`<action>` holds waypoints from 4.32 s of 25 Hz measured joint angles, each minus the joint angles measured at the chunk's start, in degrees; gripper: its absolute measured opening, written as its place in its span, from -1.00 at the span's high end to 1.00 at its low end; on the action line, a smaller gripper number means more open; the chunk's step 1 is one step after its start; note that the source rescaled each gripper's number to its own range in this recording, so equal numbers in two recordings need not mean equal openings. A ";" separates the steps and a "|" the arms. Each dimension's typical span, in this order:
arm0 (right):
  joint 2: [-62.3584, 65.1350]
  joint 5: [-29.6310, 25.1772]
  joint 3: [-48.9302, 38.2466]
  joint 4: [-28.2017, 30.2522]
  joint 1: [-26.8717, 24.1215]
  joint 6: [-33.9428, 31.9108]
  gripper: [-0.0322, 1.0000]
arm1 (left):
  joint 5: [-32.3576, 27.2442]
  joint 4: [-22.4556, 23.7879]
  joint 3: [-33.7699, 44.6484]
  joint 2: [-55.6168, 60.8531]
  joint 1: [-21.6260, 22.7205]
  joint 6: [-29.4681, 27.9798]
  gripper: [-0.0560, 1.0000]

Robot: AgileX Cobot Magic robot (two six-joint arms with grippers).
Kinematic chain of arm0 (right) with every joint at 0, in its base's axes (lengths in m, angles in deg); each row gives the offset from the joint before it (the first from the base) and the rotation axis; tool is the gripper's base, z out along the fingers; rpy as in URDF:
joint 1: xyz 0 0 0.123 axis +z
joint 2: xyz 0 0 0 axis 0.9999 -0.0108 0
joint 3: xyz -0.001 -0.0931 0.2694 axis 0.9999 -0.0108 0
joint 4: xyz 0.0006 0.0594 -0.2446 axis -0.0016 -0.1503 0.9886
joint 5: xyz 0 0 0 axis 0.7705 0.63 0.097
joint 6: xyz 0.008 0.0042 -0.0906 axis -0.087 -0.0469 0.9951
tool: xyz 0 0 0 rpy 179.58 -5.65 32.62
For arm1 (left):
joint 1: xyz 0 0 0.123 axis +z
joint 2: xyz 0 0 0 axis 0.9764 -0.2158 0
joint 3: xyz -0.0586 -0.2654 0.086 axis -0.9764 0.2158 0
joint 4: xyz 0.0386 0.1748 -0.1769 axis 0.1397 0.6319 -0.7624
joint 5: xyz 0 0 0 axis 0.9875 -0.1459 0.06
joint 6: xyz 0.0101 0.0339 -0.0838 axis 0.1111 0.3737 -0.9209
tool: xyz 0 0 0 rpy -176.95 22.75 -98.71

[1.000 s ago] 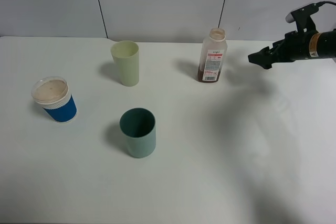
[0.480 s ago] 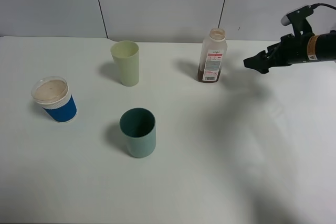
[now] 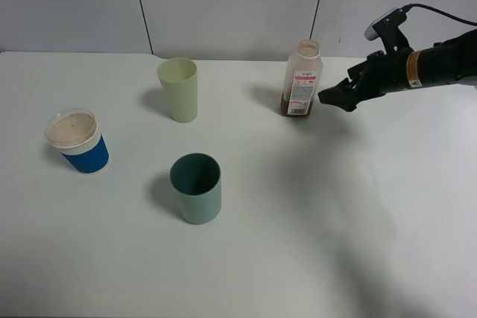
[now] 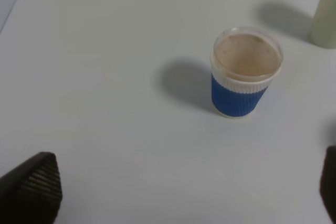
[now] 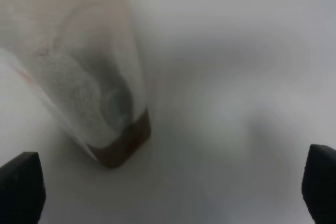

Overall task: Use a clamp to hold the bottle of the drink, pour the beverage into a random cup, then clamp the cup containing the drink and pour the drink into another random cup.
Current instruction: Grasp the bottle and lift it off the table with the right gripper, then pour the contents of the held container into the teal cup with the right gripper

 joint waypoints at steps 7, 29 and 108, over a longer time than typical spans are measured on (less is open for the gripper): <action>0.00 -0.19 0.00 1.13 1.77 0.82 -0.93 | 0.00 0.00 0.00 0.00 0.00 0.00 -1.00; -8.71 -1.23 8.45 4.06 5.49 4.09 -0.93 | 0.00 0.00 0.00 0.00 0.00 0.00 -1.00; -5.49 1.72 13.74 -10.86 17.89 -0.88 0.90 | 0.00 0.00 0.04 0.00 0.00 0.06 -1.00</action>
